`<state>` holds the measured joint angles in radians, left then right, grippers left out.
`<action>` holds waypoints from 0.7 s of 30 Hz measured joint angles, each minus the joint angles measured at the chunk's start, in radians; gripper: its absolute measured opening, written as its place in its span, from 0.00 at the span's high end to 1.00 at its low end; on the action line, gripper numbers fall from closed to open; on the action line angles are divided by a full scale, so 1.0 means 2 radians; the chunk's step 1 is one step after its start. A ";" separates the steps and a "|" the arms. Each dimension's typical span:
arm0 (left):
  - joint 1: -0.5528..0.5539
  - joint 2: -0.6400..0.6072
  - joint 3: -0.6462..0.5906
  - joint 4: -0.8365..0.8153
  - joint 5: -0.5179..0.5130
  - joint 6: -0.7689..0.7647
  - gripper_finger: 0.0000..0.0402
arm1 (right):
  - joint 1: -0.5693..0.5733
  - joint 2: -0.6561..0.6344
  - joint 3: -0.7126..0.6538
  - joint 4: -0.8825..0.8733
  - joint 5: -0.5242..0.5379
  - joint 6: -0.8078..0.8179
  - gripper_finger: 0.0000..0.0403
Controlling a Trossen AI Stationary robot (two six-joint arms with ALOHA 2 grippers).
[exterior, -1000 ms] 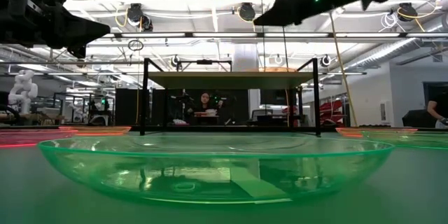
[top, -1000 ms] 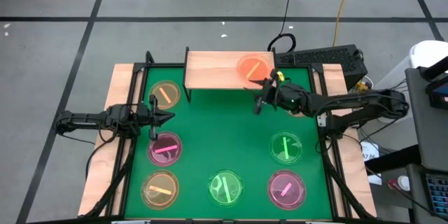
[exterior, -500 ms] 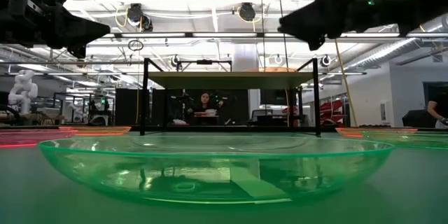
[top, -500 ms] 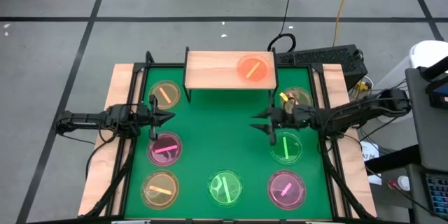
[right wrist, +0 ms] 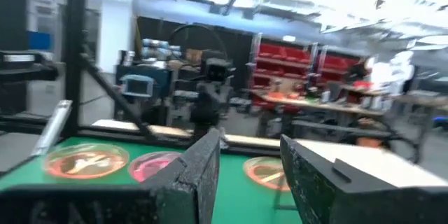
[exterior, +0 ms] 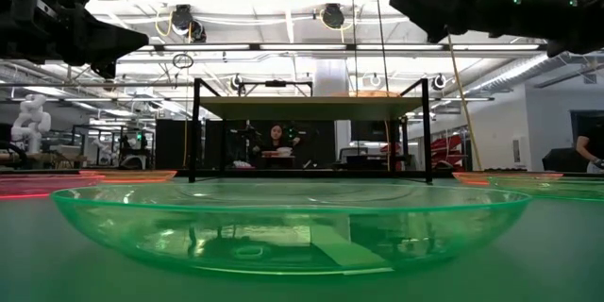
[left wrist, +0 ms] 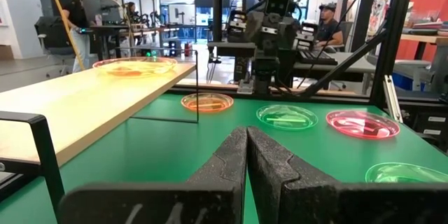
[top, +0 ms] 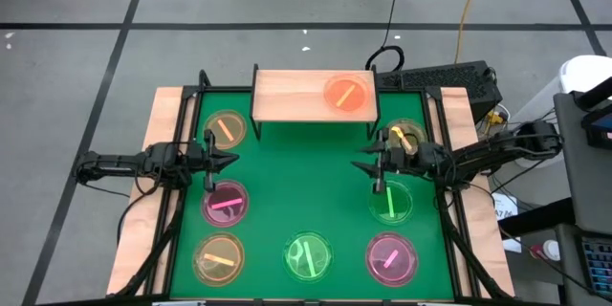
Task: Place and stack plates onto a shelf
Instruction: Stack the green plate on top of the orange plate on the shelf
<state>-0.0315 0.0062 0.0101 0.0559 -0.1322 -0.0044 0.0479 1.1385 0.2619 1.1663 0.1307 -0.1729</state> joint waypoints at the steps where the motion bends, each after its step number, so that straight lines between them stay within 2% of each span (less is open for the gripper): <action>1: 0.000 0.000 0.000 0.000 0.000 0.000 0.95 | 0.000 0.000 0.000 0.009 0.011 -0.006 0.67; 3: 0.000 0.000 0.000 0.000 0.000 0.000 0.95 | 0.000 0.000 0.000 0.037 0.027 -0.012 0.67; 12: 0.000 0.000 0.000 0.000 0.000 0.000 0.95 | 0.000 0.000 0.000 0.171 0.026 -0.004 0.67; 21: 0.000 0.000 0.000 0.000 0.000 0.000 0.95 | 0.002 0.000 0.026 0.170 0.024 0.041 0.67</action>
<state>-0.0315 0.0063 0.0101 0.0557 -0.1322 -0.0044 0.0517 1.1386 0.3131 1.5055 0.1789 -0.0902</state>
